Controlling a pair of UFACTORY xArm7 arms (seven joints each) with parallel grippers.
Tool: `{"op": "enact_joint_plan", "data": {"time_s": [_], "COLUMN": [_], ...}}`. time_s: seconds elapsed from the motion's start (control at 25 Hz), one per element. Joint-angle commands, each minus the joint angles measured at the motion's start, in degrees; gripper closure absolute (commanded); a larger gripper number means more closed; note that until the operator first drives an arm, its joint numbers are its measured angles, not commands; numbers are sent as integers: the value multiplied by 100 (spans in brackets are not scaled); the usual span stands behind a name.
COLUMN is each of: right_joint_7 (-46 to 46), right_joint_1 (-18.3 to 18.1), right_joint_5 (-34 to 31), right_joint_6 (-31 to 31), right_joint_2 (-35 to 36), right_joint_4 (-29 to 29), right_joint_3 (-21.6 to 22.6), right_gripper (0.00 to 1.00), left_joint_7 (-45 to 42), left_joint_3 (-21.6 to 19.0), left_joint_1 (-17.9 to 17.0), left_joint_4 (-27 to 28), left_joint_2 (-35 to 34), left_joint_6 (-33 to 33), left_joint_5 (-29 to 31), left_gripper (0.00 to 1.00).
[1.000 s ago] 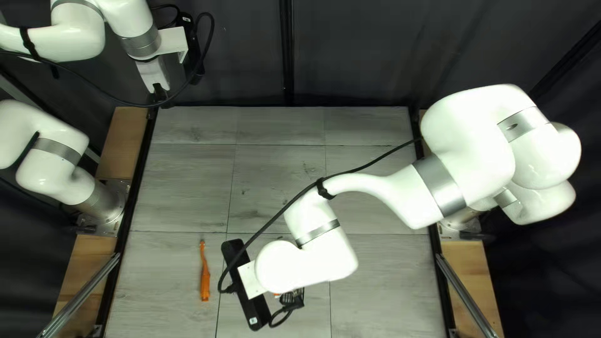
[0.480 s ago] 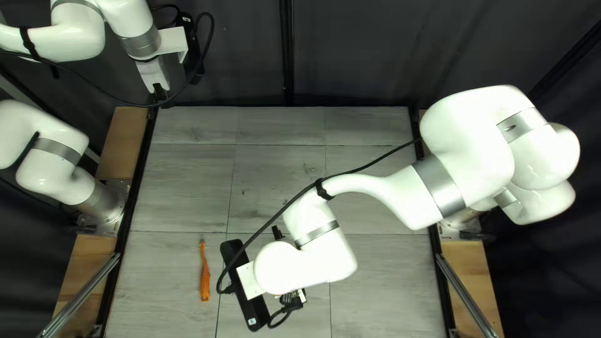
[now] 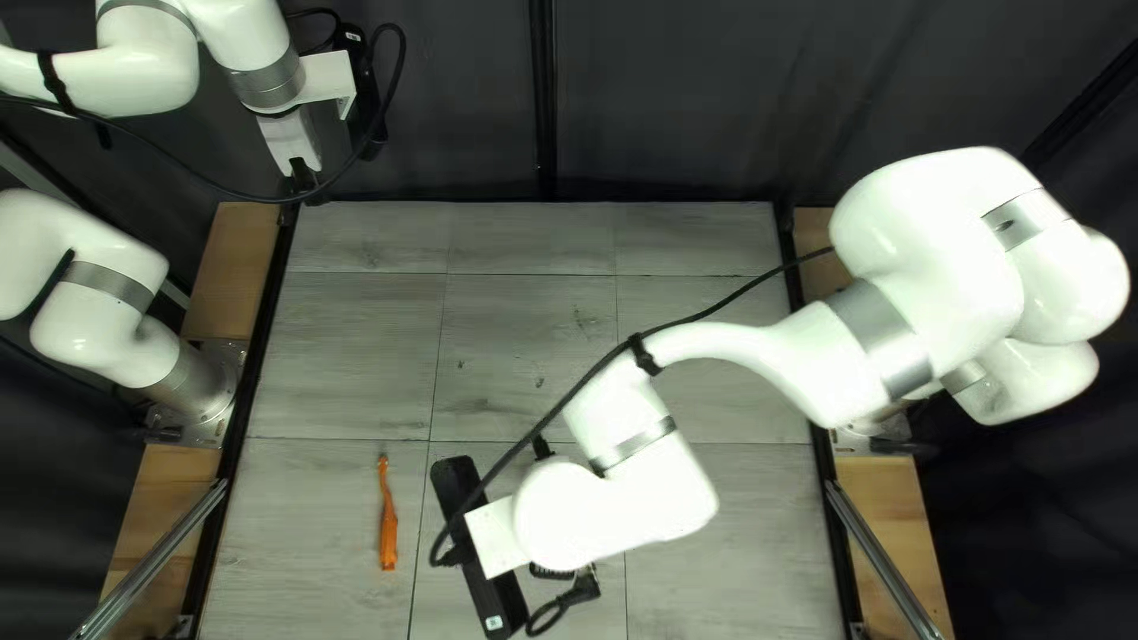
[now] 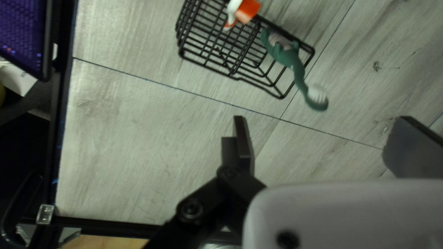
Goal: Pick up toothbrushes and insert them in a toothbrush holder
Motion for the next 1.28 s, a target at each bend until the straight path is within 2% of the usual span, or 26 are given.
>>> {"op": "enact_joint_plan", "data": {"time_s": [0.04,0.16,0.32,0.52,0.68,0.8,0.92,1.12,1.28], "right_joint_7": [1133,1971,3042,3970,4330,4401,4404,4285,4211], "right_joint_1": [482,829,1201,1480,1581,1528,1435,1329,1317], "right_joint_5": [-570,-849,-973,-948,-821,-484,73,1012,1514], "right_joint_6": [-72,-102,-338,-762,-939,-1201,-1623,-1890,-1965], "right_joint_2": [-853,-1156,-1141,-911,-812,-675,-740,-829,-823], "right_joint_4": [-669,-980,-1240,-1518,-1647,-1825,-2357,-2918,-3105], "right_joint_3": [329,677,1023,1244,1337,1316,1290,1269,1294], "right_gripper": [0,0,0,0,0,0,0,0,0], "left_joint_7": [0,0,0,0,0,0,0,0,0], "left_joint_3": [0,0,0,0,0,0,0,0,0], "left_joint_1": [0,0,0,0,0,0,0,0,0], "left_joint_4": [0,0,0,0,0,0,0,0,0], "left_joint_2": [0,0,0,0,0,0,0,0,0], "left_joint_6": [0,0,0,0,0,0,0,0,0], "left_joint_5": [0,0,0,0,0,0,0,0,0], "left_gripper": [0,0,0,0,0,0,0,0,0]}}
